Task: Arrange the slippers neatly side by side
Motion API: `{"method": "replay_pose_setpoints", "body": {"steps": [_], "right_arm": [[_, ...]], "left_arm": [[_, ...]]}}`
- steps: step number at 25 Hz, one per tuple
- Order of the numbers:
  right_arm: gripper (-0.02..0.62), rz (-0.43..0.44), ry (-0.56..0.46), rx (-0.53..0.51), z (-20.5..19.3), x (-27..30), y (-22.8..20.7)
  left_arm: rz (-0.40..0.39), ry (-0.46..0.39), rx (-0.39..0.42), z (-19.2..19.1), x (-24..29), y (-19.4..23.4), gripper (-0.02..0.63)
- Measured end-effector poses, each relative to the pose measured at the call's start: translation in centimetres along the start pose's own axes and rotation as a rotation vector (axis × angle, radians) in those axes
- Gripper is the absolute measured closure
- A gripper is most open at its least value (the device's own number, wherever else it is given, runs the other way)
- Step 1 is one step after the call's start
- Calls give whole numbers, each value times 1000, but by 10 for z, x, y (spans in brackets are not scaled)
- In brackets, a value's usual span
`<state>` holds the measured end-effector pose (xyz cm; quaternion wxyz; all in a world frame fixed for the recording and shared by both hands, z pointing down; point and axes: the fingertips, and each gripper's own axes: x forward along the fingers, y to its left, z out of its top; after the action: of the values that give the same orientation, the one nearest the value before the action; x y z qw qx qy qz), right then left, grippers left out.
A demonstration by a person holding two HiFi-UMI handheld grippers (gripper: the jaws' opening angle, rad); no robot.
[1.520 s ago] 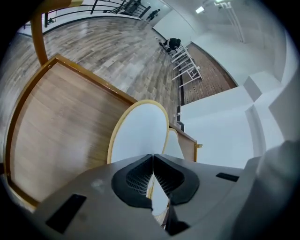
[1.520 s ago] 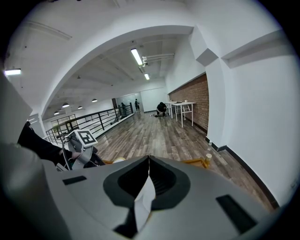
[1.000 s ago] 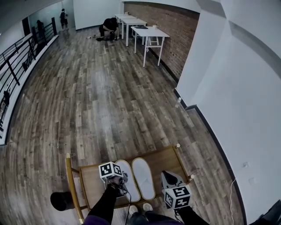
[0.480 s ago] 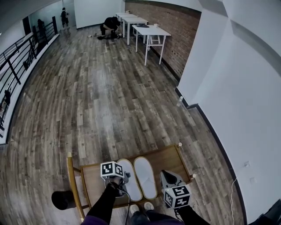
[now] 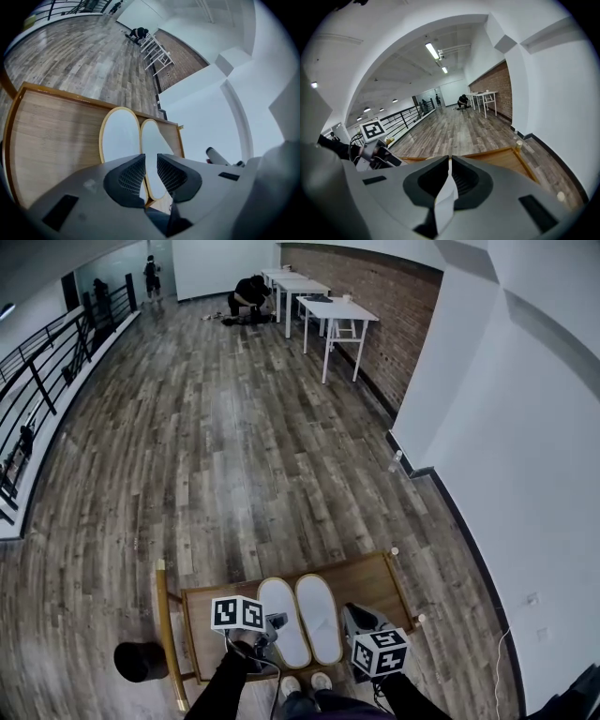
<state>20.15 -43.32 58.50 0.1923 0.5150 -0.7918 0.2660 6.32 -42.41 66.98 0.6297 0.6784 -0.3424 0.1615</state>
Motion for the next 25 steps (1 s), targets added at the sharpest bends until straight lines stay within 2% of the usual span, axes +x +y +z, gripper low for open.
{"method": "replay_pose_setpoints", "body": {"steps": [3,5,10,14,16,18,21,23,25], "right_arm": [[580,56,85,50,-15,22,2],[535,74,163,74,-25,39,0],[518,75,419,99,-62,74,-12],[518,87,557,69,-86,93,-14],[518,82,613,39,-96,100,-13],[518,75,640,6,-102,104,-14],[523,72,653,-38,-106,109,-12],[572,70,653,-35,-106,109,-13],[577,67,655,-42,-104,107,-15]], "left_arm": [[-76,-108,-40,-10,-24,-19,554],[-61,-209,-50,-18,-40,-22,554],[82,-463,-22,-41,-76,-18,554],[270,-639,55,-51,-103,-17,555],[351,-679,117,-54,-108,-19,555],[383,-683,160,-59,-107,-24,555],[378,-664,172,-64,-104,-27,555],[375,-663,169,-65,-104,-26,555],[377,-667,163,-64,-105,-24,555]]}}
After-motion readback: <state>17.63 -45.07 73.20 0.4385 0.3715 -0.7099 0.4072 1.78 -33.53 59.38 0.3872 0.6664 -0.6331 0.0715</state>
